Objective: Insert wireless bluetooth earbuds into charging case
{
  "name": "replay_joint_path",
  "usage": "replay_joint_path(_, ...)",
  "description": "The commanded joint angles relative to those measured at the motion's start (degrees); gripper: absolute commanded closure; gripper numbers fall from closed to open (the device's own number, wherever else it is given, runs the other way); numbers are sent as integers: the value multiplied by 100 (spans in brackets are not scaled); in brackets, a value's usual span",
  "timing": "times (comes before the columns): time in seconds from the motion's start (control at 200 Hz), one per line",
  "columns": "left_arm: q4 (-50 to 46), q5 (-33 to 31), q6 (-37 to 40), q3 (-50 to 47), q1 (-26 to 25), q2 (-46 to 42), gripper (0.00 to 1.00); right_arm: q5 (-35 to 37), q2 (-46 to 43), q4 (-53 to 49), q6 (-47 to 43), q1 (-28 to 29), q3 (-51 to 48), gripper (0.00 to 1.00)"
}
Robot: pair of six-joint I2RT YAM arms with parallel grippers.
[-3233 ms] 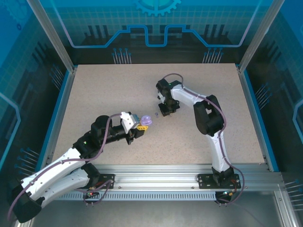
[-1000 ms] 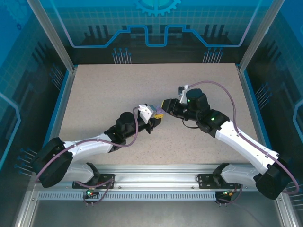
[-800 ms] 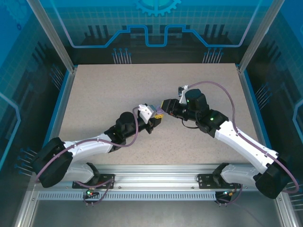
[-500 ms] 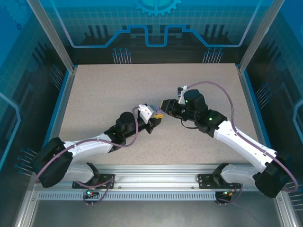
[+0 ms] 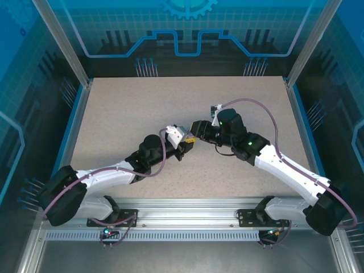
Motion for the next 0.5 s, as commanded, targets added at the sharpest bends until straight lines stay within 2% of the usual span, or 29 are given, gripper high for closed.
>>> replay_joint_path(0.0, 356, -107, -84, 67, -39, -180, 91, 187, -82, -164, -47, 109, -144, 63)
replay_joint_path(0.31, 330, -123, -52, 10, -41, -214, 91, 586, -348, -877, -599, 90, 207, 57)
replay_joint_path(0.42, 274, -118, -10, -17, -40, -270, 91, 652, -447, -1258, -1080, 23, 385, 52)
replay_joint_path(0.495, 229, -144, 42, -46, -39, -346, 91, 637, -541, -1536, -1493, -74, 489, 45)
